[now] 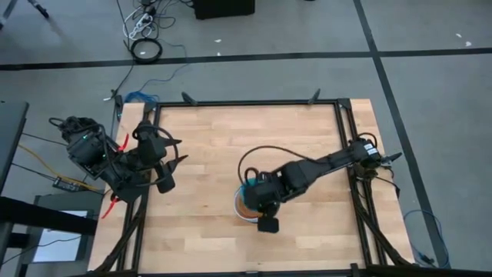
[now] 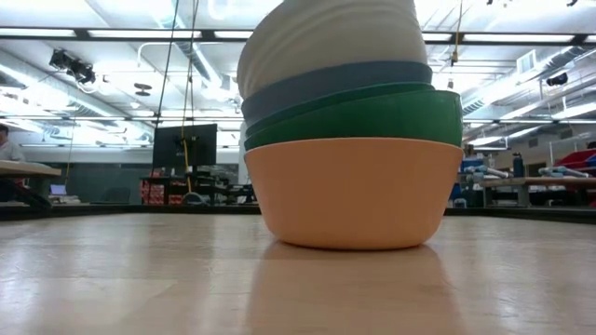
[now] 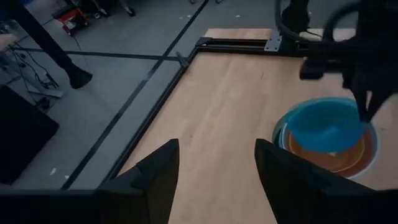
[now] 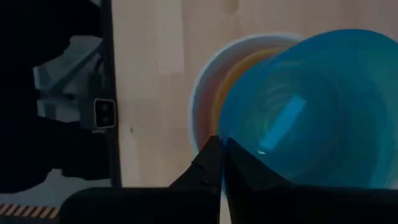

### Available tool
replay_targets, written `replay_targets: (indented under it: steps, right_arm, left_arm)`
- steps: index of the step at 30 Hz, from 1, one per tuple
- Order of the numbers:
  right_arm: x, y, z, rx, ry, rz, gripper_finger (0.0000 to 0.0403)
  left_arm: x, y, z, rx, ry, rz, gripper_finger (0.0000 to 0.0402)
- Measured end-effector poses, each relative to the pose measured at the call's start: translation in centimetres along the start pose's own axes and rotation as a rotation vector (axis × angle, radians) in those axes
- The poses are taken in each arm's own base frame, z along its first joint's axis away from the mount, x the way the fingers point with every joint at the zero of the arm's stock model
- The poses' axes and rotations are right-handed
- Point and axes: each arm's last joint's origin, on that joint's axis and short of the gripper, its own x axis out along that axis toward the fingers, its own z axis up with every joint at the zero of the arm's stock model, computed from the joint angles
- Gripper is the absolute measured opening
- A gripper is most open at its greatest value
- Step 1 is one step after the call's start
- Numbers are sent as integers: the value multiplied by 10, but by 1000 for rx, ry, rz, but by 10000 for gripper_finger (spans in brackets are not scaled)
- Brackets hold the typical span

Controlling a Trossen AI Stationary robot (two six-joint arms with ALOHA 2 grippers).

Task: Nest bowls inside each other
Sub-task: Stack the light blue bowl on top of the yellow bowl, then return to Home Position

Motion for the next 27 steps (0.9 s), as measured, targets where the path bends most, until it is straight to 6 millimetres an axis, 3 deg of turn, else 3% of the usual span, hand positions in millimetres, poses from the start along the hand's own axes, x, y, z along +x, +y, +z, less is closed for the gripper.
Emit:
replay_targets:
  steps: [9,16,22,27]
  right_arm:
    - [37,10,-6,23,126,-3,0]
    - [48,10,-2,27,98,-44,13]
    - [29,12,8,23,10,-76,85]
    - [-3,10,12,37,-53,-203,160]
  left_arm:
    - [0,-1,0,-33,7,-10,218]
    - [0,-1,0,-34,13,-15,218]
    - [3,-5,-4,-25,28,-21,218]
    - [18,-19,-21,19,77,-1,218]
